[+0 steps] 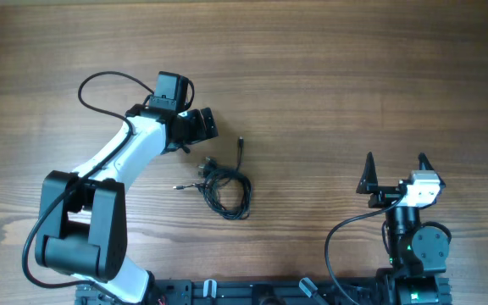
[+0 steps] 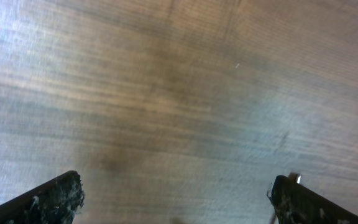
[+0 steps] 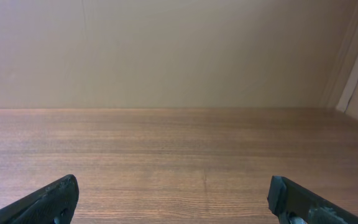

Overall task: Untangle cables
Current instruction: 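Release the cables and hover the left gripper above a cable end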

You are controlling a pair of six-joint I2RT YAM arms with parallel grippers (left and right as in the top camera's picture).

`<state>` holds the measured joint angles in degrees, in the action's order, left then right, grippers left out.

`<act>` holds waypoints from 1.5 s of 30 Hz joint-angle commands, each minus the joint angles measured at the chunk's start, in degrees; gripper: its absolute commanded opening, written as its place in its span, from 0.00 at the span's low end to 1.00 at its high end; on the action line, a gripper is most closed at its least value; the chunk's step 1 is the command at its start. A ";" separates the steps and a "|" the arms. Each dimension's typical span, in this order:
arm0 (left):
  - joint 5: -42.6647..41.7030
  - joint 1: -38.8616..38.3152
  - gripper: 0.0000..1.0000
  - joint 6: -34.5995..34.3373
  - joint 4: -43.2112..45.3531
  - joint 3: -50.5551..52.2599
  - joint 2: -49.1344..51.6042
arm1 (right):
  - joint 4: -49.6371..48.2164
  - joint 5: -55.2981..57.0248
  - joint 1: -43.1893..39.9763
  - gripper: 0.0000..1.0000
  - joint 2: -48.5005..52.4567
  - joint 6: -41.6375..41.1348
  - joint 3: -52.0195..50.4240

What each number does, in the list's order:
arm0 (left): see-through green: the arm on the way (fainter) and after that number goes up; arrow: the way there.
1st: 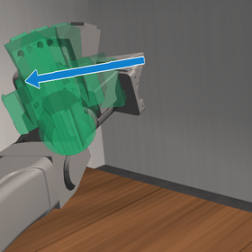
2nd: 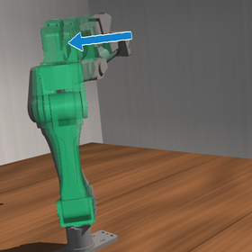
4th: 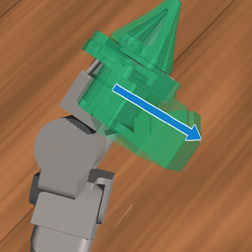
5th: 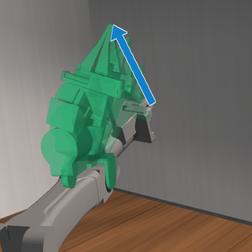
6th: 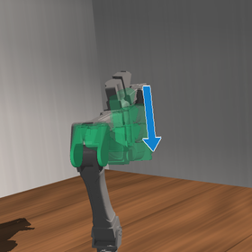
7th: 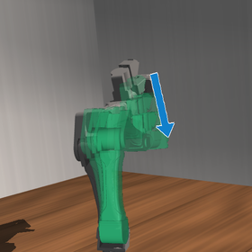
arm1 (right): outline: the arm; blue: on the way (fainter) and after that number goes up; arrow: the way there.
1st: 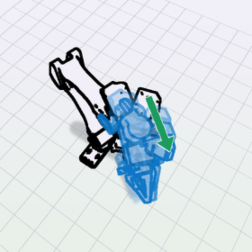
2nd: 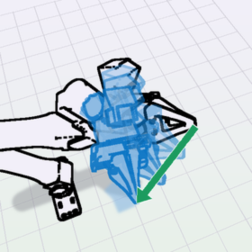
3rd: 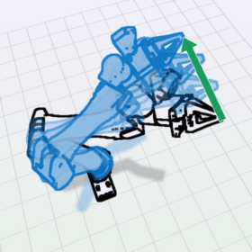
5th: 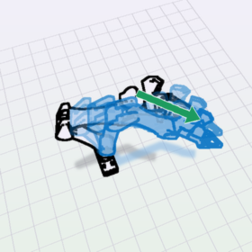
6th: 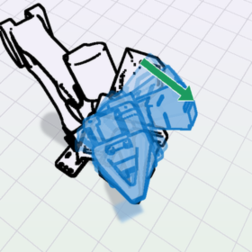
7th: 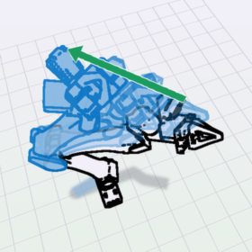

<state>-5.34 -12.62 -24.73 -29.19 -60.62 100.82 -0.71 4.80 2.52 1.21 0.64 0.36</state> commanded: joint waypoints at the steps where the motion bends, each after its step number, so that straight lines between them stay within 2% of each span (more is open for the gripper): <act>1: 1.11 0.09 1.00 0.28 2.05 0.42 -0.72 | -0.22 0.79 -0.24 1.00 -0.61 -0.81 -0.07; 3: 0.87 0.09 1.00 0.24 2.25 0.42 -0.72 | -0.22 0.79 -0.24 1.00 -0.61 -0.81 -0.07; 7: 0.20 -0.31 0.77 0.26 2.14 0.42 -0.72 | -0.22 0.81 -0.24 1.00 -0.61 -0.81 -0.07; 11: -0.39 -2.60 0.69 0.28 1.73 0.66 -0.68 | -0.22 0.81 -0.24 1.00 -0.61 -0.79 -0.07; 14: -0.35 -5.33 0.73 0.33 0.52 0.74 -0.68 | -0.22 0.79 -0.24 1.00 -0.61 -0.79 -0.07; 17: -0.33 -7.21 0.83 0.31 -1.75 0.74 -0.68 | -0.22 0.79 -0.24 1.00 -0.61 -0.81 -0.07; 19: -0.35 -7.69 0.86 0.28 -1.84 0.74 -0.68 | -0.22 0.79 -0.24 1.00 -0.61 -0.81 -0.07; 20: -0.35 -7.76 0.98 0.28 -1.01 0.74 -0.68 | -0.22 0.79 -0.24 1.00 -0.61 -0.81 -0.07; 21: -0.35 -7.74 1.00 0.28 0.02 0.72 -0.68 | -0.22 0.81 -0.24 0.99 -0.61 -0.81 -0.07; 25: -0.31 -7.74 1.00 0.31 4.28 0.74 -0.68 | -0.22 0.79 -0.24 1.00 -0.61 -0.81 -0.07; 45: -0.33 -7.89 1.00 0.31 3.04 0.74 -0.63 | -0.22 0.79 -0.24 1.00 -0.61 -0.79 -0.07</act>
<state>-5.63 -20.32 -24.53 -26.09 -60.25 100.82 -0.69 4.80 2.52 1.21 0.64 0.36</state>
